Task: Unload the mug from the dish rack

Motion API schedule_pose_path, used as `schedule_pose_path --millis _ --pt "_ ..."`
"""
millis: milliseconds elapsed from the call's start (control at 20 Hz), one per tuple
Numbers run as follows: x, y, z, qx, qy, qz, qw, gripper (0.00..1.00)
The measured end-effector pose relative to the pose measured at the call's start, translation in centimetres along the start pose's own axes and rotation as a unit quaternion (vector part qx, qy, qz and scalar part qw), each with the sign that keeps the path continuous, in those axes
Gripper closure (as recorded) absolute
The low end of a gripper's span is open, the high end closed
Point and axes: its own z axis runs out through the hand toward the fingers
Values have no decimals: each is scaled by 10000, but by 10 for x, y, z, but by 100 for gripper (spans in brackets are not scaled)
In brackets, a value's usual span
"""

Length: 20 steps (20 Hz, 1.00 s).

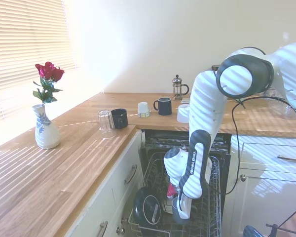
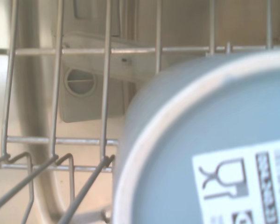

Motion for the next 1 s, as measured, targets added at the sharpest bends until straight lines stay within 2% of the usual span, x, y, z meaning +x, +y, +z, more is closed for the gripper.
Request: schedule_pose_path --millis 750,1000 --pt "-2 7 3 102 -57 151 9998 100" --pt "-8 5 -14 182 34 176 9997 100"
